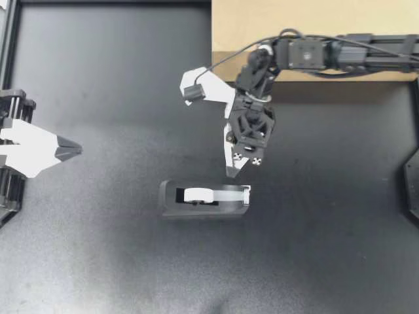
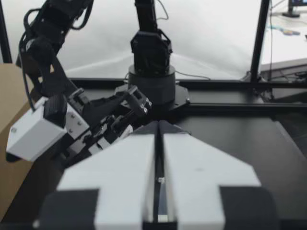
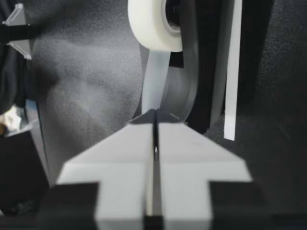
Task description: Cut a small piece of tape from the tape dispenser then place it on the cardboard box's edge.
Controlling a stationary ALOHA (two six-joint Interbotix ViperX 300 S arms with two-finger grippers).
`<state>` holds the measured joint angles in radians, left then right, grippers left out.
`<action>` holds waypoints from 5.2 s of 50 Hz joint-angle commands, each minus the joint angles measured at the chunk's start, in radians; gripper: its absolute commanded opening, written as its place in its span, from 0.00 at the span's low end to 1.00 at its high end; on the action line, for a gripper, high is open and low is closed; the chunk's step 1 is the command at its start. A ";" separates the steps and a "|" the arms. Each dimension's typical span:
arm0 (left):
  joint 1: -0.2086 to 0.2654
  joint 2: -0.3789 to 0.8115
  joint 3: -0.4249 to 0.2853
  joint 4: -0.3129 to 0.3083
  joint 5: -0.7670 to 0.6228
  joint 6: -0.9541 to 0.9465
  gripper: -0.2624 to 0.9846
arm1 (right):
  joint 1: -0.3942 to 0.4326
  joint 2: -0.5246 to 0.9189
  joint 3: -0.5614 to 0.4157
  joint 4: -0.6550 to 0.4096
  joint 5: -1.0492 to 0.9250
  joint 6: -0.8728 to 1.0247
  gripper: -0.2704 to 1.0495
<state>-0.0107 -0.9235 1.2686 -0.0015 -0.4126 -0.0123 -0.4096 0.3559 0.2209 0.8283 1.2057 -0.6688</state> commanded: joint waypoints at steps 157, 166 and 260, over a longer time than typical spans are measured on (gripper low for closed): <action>-0.002 0.017 0.009 -0.002 -0.008 -0.003 0.13 | 0.031 -0.133 0.210 0.049 -0.025 0.044 0.16; -0.003 0.017 0.012 -0.002 -0.008 -0.005 0.13 | 0.031 -0.114 0.242 0.026 -0.107 0.040 0.16; -0.002 0.825 -0.423 -0.141 -0.210 -0.009 0.52 | 0.207 -0.448 0.094 -0.417 -0.402 0.321 0.13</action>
<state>-0.0107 -0.0936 0.8759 -0.1411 -0.6121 -0.0215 -0.2071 -0.0874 0.3467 0.4126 0.8023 -0.3467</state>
